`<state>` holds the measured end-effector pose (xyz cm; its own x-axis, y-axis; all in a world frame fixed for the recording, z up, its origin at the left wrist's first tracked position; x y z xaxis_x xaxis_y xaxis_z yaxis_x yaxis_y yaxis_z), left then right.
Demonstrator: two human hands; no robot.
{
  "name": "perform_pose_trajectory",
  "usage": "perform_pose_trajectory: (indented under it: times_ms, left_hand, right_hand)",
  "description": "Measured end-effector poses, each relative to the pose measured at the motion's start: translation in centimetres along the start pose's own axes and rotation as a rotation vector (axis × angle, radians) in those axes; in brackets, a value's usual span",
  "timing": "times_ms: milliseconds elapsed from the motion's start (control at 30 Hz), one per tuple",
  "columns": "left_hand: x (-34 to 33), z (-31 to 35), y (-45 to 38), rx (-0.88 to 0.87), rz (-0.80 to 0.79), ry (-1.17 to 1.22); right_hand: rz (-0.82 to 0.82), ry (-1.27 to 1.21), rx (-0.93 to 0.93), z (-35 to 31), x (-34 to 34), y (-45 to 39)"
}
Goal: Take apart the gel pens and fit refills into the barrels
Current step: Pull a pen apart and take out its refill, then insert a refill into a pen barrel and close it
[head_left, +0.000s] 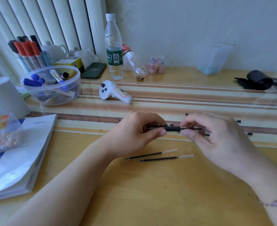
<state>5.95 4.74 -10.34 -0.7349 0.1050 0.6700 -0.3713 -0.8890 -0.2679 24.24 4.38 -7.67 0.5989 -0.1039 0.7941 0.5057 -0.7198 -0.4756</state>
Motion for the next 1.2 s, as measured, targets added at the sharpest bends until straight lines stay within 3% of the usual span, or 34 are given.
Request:
perform_pose_trajectory:
  times_ms: [233,533,633,733,833,900,1000,1200]
  left_hand:
    - [-0.1,0.2,0.1,0.031,0.015,-0.007]
    - [0.2,0.9,0.3,-0.082,0.051,-0.093]
    - [0.9,0.9,0.2,-0.086,0.033,-0.021]
    - [3.2,-0.4,0.2,-0.037,0.175,0.107]
    - [4.6,-1.7,0.2,0.017,0.291,-0.069]
    - [3.9,-2.0,0.0,0.028,0.195,-0.271]
    - [2.7,-2.5,0.0,0.031,0.050,-0.391]
    - [2.1,-2.6,0.0,0.049,0.046,-0.448]
  right_hand:
    - [-0.026,0.007,0.023,0.1,-0.8,0.2]
    - [-0.036,-0.076,-0.024,0.3,-1.4,0.3]
    - [-0.041,-0.147,-0.079,0.4,-0.9,0.2]
    - [-0.137,-0.085,-0.041,-0.6,-0.6,0.4]
    - [-0.331,-0.058,0.100,-3.1,-2.6,1.2]
    - [-0.418,-0.032,0.168,-4.2,-4.1,1.8]
    - [-0.450,0.017,0.191,-4.8,-4.9,2.1]
    - [-0.367,0.050,0.131,-3.7,-4.0,1.4]
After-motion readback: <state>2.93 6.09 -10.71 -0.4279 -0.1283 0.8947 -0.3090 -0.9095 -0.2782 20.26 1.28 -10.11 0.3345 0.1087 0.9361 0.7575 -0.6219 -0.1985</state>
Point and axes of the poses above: each hand's wrist, its own y-axis away from the middle knuckle, its own x-axis out of the back of the hand, z = x × y, the point moved 6 cm from there along -y, towards the middle knuckle, and after that the axes turned 3 degrees about -z, right-handed, at the moved point
